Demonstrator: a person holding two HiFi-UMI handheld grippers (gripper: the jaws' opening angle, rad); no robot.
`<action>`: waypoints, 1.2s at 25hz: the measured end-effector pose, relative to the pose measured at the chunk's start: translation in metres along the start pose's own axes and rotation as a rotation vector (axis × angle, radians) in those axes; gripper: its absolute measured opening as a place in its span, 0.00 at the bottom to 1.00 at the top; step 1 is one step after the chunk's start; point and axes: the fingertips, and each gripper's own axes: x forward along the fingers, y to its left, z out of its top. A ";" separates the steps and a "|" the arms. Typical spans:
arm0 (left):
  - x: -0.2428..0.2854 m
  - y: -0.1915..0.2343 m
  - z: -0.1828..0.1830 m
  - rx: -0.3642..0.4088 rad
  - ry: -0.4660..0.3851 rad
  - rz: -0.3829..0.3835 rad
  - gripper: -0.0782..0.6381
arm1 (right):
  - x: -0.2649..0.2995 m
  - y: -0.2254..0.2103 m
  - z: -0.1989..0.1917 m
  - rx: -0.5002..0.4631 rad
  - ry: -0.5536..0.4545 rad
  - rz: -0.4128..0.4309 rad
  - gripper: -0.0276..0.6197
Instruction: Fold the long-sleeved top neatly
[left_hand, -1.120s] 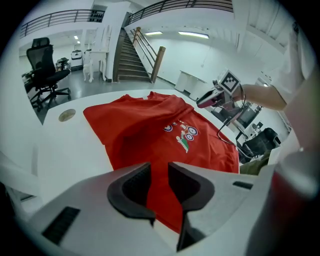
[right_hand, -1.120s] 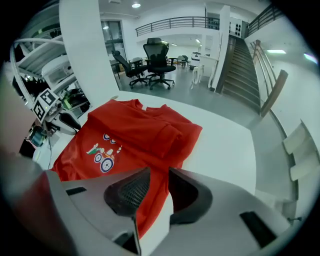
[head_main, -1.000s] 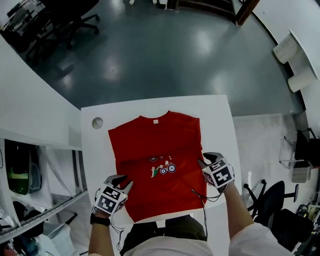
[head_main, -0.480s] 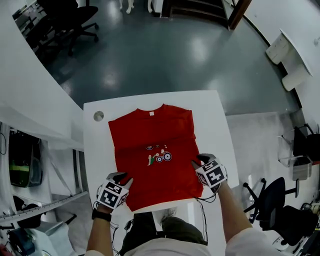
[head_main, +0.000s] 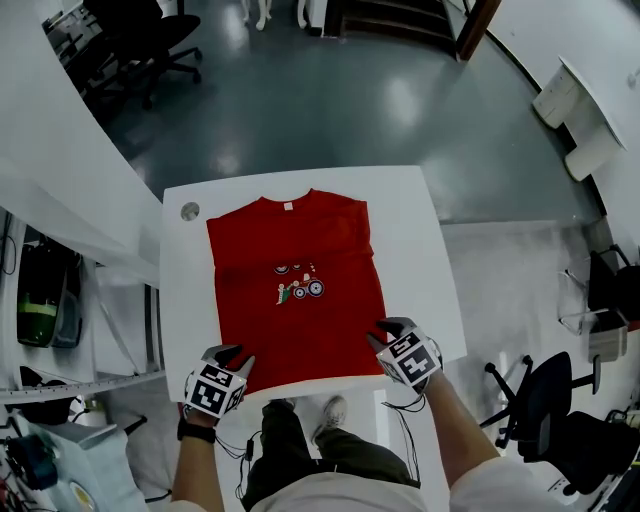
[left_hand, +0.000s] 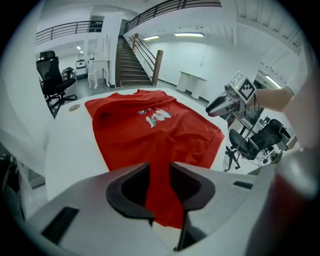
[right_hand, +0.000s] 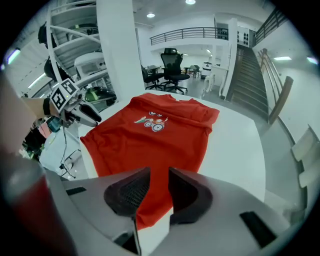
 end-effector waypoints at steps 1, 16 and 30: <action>-0.002 -0.004 -0.004 0.004 0.004 0.008 0.28 | -0.002 0.004 -0.007 -0.006 0.002 0.002 0.23; -0.027 -0.040 -0.061 0.124 0.002 0.198 0.33 | -0.021 0.059 -0.092 -0.210 0.051 0.036 0.25; -0.016 -0.054 -0.088 0.529 0.181 0.314 0.35 | -0.005 0.070 -0.109 -0.580 0.150 -0.002 0.27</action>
